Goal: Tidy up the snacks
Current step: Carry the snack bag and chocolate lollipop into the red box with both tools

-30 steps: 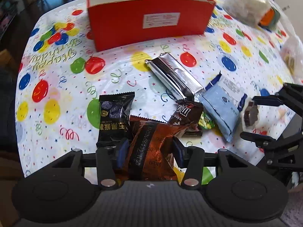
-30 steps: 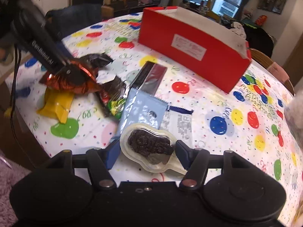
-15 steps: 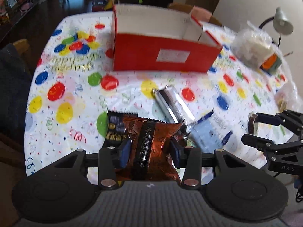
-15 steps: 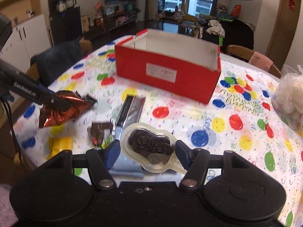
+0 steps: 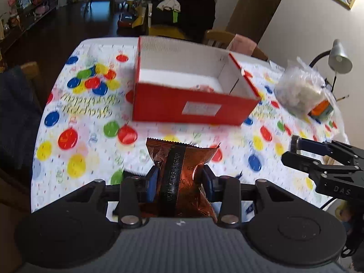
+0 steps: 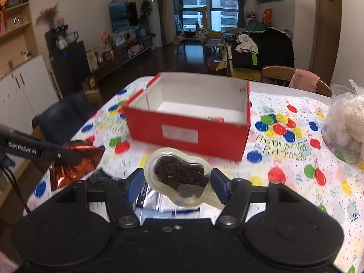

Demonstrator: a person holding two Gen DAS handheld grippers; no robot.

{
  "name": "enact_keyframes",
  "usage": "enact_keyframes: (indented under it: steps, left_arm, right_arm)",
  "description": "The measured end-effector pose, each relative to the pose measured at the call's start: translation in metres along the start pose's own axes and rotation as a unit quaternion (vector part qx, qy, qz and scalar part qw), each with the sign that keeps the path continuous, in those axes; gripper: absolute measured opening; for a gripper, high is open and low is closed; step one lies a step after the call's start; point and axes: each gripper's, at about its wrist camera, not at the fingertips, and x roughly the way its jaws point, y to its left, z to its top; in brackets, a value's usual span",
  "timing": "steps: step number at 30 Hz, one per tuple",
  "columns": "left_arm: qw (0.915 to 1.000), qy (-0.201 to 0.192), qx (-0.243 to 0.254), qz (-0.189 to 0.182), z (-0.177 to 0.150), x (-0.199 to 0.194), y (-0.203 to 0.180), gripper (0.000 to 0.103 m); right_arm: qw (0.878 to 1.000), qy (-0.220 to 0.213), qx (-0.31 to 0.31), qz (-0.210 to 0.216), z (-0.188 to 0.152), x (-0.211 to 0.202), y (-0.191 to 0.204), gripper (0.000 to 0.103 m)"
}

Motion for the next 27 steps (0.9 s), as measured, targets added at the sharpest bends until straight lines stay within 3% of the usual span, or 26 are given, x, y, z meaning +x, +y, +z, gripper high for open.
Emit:
enact_keyframes:
  steps: [14,27]
  left_arm:
    - [0.9984,-0.045,0.01,0.033,0.091,0.019,-0.025,0.039]
    - [0.9958,-0.023,0.017,0.086,0.162,0.094,-0.025,0.039]
  right_arm:
    - [0.998,-0.042,0.051,0.009,0.098,0.042,-0.038,0.062]
    - [0.995,0.018,0.096,0.017,0.148,0.138,-0.076,0.062]
